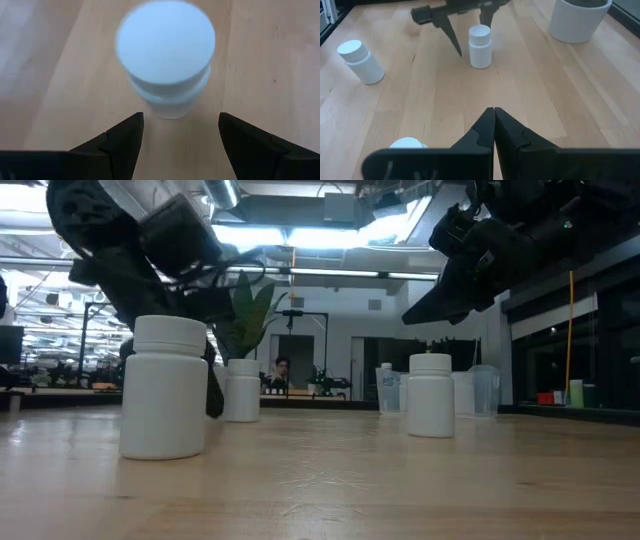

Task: Pick and place pill bottles into a basket
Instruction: Put the white pill bottle into the transparent bin

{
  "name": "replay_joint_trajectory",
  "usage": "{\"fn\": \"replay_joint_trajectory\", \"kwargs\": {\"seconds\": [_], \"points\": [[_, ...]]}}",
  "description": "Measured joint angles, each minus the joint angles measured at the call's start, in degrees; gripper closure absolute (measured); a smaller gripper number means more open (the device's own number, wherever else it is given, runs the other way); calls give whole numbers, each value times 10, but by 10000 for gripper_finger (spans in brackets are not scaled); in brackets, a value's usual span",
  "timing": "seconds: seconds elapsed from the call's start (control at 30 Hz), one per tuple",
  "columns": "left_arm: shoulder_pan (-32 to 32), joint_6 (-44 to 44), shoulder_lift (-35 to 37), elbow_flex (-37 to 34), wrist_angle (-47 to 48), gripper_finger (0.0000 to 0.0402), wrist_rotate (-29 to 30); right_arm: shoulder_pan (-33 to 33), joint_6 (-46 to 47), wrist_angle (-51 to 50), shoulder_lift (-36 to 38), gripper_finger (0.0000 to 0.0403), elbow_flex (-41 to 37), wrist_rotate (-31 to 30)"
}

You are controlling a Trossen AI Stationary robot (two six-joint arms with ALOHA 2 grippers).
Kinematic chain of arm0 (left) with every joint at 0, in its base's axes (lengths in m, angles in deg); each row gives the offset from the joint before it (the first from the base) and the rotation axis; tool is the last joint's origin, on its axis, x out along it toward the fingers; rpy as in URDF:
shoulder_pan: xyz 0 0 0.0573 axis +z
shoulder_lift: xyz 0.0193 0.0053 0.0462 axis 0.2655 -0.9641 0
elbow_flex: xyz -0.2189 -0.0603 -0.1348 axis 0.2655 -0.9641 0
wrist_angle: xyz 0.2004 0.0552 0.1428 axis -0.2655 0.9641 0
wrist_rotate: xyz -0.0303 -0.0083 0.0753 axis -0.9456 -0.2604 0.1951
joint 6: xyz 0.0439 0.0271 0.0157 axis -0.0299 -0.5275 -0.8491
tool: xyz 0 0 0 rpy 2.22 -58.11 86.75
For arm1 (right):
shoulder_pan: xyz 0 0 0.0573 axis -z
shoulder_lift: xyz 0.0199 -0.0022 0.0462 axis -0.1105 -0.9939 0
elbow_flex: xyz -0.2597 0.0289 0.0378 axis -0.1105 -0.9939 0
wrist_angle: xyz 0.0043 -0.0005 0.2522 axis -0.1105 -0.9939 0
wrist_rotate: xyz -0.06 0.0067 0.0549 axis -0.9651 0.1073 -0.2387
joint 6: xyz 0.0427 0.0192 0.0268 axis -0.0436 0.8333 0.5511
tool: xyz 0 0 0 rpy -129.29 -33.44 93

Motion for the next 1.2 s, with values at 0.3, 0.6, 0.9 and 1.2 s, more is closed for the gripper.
{"fn": "replay_joint_trajectory", "kwargs": {"seconds": [0.3,0.6,0.9,1.2], "points": [[4,-11,-71,1,-117,151,2,0,0,5,0,392,0,0],[5,-10,-81,1,-147,151,4,0,-2,5,0,392,0,0],[5,-15,-83,-1,-168,153,5,0,-2,5,0,392,0,0],[5,-15,-83,0,-170,238,3,0,-2,5,0,392,0,0]]}}
